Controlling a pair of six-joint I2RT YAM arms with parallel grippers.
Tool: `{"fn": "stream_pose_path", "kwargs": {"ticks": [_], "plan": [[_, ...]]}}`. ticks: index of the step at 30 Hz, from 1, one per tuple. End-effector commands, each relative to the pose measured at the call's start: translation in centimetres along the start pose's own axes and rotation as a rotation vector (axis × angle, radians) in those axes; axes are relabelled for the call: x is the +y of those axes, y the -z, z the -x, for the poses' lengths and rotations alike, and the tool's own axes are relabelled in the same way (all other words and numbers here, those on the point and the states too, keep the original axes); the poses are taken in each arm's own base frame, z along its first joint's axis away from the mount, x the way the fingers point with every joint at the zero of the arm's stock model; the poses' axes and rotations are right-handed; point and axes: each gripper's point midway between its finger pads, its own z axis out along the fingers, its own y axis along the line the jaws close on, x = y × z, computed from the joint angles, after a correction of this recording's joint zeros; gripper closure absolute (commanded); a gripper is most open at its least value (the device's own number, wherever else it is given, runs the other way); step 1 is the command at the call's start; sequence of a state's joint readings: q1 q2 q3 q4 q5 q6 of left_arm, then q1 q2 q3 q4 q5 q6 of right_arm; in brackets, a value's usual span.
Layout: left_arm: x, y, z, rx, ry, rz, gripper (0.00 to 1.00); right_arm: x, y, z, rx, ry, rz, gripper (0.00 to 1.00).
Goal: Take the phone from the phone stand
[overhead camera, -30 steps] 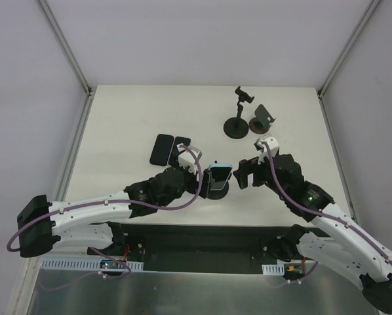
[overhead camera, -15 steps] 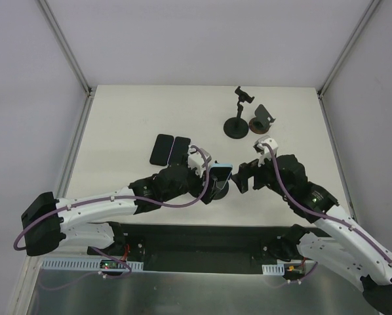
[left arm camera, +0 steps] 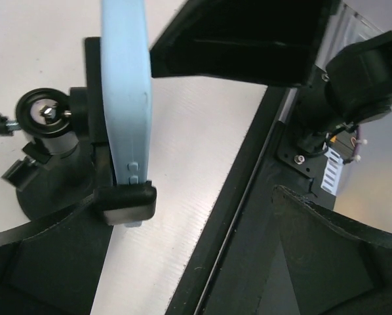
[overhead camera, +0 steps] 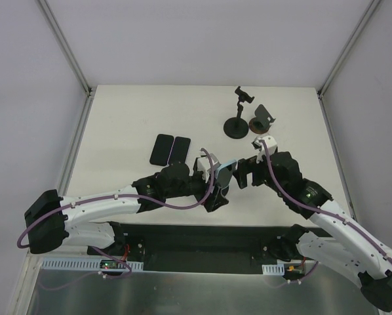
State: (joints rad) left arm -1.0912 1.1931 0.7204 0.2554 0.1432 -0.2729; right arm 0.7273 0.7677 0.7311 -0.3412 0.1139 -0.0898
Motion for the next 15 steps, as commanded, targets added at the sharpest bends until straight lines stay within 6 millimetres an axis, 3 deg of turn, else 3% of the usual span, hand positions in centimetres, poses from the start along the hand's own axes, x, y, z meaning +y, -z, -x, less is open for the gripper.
{"fn": "stream_pose_path", "kwargs": {"ticks": [1,7,11,15], "plan": [[-3.3,-0.1,2.8,-0.068,-0.046,-0.168,0.01,-1.9,0.6,2.9,-0.085,-0.025,-0.113,0.03],[-3.9,-0.2,2.8,-0.074,-0.059,-0.209,0.01,-2.2,1.0,3.3,-0.086,-0.003,-0.122,0.03],[-3.5,0.3,3.2,-0.098,-0.081,-0.182,0.01,-2.4,2.3,3.8,-0.088,0.001,-0.123,0.03],[-1.8,1.2,3.7,-0.142,-0.11,-0.085,0.01,0.1,4.1,5.2,-0.111,-0.023,0.011,0.03]]}}
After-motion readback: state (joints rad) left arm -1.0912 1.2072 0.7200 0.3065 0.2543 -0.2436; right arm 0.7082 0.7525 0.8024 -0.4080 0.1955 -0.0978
